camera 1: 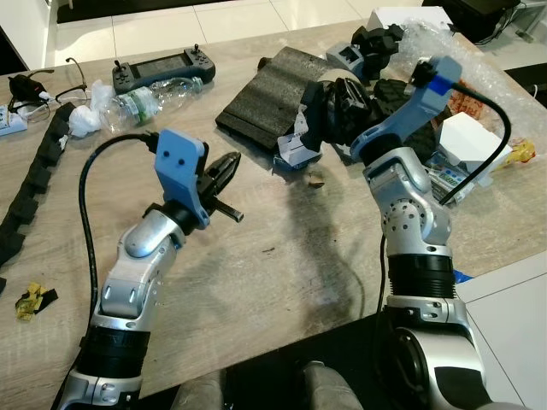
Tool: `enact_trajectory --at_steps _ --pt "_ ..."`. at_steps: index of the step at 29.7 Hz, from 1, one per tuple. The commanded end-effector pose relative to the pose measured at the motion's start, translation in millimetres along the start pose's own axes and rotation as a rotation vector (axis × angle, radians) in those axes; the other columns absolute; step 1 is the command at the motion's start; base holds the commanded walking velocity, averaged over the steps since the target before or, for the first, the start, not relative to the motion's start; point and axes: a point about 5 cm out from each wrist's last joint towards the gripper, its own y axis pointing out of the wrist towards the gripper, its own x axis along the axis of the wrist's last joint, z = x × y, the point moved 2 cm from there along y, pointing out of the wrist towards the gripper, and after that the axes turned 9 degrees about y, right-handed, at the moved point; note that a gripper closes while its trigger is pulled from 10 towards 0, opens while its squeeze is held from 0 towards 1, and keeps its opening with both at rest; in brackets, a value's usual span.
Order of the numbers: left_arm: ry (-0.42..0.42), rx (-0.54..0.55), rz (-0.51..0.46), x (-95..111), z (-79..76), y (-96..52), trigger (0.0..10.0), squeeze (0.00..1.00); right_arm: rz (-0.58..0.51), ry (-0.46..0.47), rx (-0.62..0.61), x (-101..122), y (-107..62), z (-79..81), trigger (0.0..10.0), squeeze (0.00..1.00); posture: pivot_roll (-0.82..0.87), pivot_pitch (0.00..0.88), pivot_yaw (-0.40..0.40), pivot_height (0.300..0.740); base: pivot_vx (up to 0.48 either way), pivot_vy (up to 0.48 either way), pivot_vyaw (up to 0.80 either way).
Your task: Picking trash to rubbish bin
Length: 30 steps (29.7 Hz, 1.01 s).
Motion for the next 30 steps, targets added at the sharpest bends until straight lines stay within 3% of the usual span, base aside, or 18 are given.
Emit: enact_trajectory --at_steps 1,5,6,8,9,10,11,12,13,14,18,19,22,23,24,25,29,30 --pt "-0.008 -0.056 0.02 -3 -4.4 -5.7 10.0 0.0 0.002 0.101 0.023 7 -0.4 6.8 0.0 0.0 0.08 0.157 0.004 0.74 0.0 0.0 0.0" --pt "0.03 -0.1 0.031 -3 -8.3 -7.7 10.0 0.0 0.013 0.097 0.02 10 -1.4 7.9 0.0 0.0 0.08 0.157 0.004 0.74 0.0 0.0 0.0" --pt "0.042 -0.097 0.034 -4 -8.1 -7.7 10.0 0.0 0.1 -0.245 -0.033 1 -2.9 1.8 0.0 0.0 0.08 0.152 0.004 0.74 0.0 0.0 0.0" --pt "0.042 -0.097 0.034 -4 -8.1 -7.7 10.0 0.0 0.1 -0.245 -0.033 1 -2.9 1.8 0.0 0.0 0.08 0.152 0.004 0.74 0.0 0.0 0.0" --pt "0.058 -0.103 0.038 -4 -8.6 -7.1 10.0 0.0 0.217 -0.665 -0.057 -11 -8.1 -7.8 0.0 0.0 0.07 0.148 0.007 0.74 0.0 0.0 0.0" --pt "0.058 -0.103 0.038 -4 -8.6 -7.1 10.0 0.0 0.217 -0.665 -0.057 -11 -8.1 -7.8 0.0 0.0 0.07 0.148 0.007 0.74 0.0 0.0 0.0" --pt "0.074 -0.113 0.04 -5 -9.5 -6.0 10.0 0.0 0.333 -0.974 -0.034 -24 -17.5 -17.5 0.0 0.0 0.08 0.151 0.007 0.74 0.0 0.0 0.0" --pt "0.094 -0.135 0.043 -5 -11.8 -4.7 10.0 0.0 0.453 -1.199 0.015 -40 -29.8 -29.2 0.0 0.0 0.07 0.152 0.009 0.74 0.0 0.0 0.0" --pt "0.105 -0.155 0.044 -5 -14.7 -3.6 10.0 0.0 0.532 -1.268 0.033 -50 -39.3 -39.4 0.0 0.0 0.07 0.153 0.009 0.74 0.0 0.0 0.0" --pt "0.108 -0.166 0.044 -5 -16.5 -3.0 10.0 0.0 0.574 -1.282 0.037 -56 -44.7 -44.8 0.0 0.0 0.07 0.154 0.008 0.74 0.0 0.0 0.0" --pt "0.104 -0.17 0.038 -4 -19.2 -1.4 10.0 0.0 0.534 -1.236 0.001 -56 -44.1 -45.8 0.0 0.0 0.07 0.155 0.009 0.74 0.0 0.0 0.0" --pt "0.101 -0.169 0.036 -3 -19.6 -1.0 10.0 0.0 0.508 -1.195 -0.015 -54 -42.3 -43.2 0.0 0.0 0.07 0.154 0.009 0.74 0.0 0.0 0.0" --pt "0.091 -0.155 0.027 -1 -18.7 0.1 10.0 0.0 0.33 -0.903 -0.078 -38 -28.9 -24.4 0.0 0.0 0.07 0.153 0.008 0.74 0.0 0.0 0.0" --pt "0.103 -0.145 0.029 -2 -17.3 0.0 10.0 0.0 0.245 -0.98 -0.048 -28 -24.4 -16.5 0.0 0.0 0.06 0.144 0.008 0.74 0.0 0.0 0.0" --pt "0.103 -0.145 0.029 -2 -17.3 0.0 10.0 0.0 0.245 -0.98 -0.048 -28 -24.4 -16.5 0.0 0.0 0.06 0.144 0.008 0.74 0.0 0.0 0.0" --pt "0.106 -0.138 0.03 -2 -16.2 -0.2 10.0 0.0 0.191 -1.055 -0.001 -23 -22.0 -9.2 0.0 0.0 0.06 0.142 0.008 0.74 0.0 0.0 0.0" --pt "0.105 -0.13 0.025 -2 -15.2 0.0 10.0 0.0 0.099 -0.994 0.018 -13 -18.9 3.2 0.0 0.0 0.06 0.139 0.005 0.74 0.0 0.0 0.0" --pt "0.096 -0.142 0.024 -3 -16.5 -0.2 10.0 0.0 0.082 -0.757 0.018 -10 -17.9 10.6 0.0 0.0 0.05 0.128 -0.001 0.74 0.0 0.0 0.0"
